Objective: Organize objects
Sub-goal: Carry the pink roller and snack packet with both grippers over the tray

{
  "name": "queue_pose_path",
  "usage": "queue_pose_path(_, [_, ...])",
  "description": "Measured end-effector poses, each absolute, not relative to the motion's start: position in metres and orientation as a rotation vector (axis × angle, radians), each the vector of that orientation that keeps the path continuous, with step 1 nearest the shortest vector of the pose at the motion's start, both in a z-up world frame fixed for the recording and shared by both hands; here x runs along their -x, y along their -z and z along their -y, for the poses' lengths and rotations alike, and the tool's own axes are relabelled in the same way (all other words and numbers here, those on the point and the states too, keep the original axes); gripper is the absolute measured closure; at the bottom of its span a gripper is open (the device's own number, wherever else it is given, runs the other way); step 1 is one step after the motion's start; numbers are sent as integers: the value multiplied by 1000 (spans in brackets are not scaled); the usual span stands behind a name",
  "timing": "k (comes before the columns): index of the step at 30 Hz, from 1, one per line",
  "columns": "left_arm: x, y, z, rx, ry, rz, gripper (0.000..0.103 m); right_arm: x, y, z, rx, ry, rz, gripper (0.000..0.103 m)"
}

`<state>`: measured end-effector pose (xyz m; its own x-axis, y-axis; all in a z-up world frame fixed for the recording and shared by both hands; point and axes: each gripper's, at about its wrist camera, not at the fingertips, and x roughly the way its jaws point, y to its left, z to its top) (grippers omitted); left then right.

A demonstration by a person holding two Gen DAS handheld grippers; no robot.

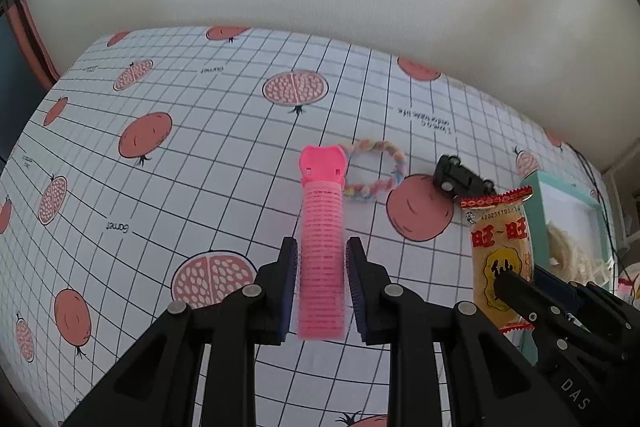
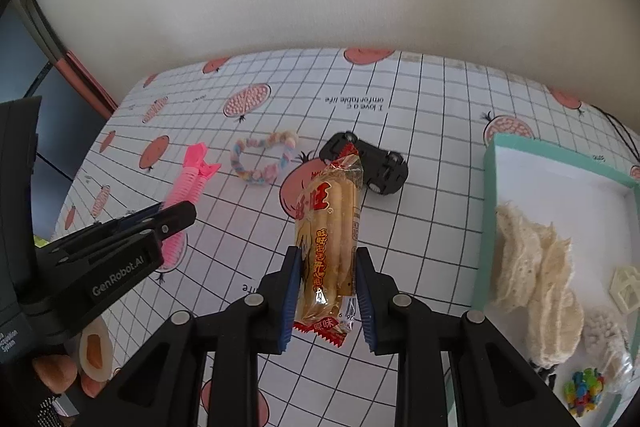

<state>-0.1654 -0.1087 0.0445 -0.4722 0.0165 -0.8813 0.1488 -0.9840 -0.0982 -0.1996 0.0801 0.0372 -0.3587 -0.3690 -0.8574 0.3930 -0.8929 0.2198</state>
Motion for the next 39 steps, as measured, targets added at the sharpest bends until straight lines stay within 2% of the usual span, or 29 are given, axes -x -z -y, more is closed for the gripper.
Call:
queue_pose_path(8, [162, -66, 91, -1529, 2690, -300, 77, 201, -55, -106, -1384, 2317, 7, 75])
queue_pose_path(39, [153, -99, -57, -1556, 2974, -240, 77, 212, -85, -282, -1372, 2557, 304, 75])
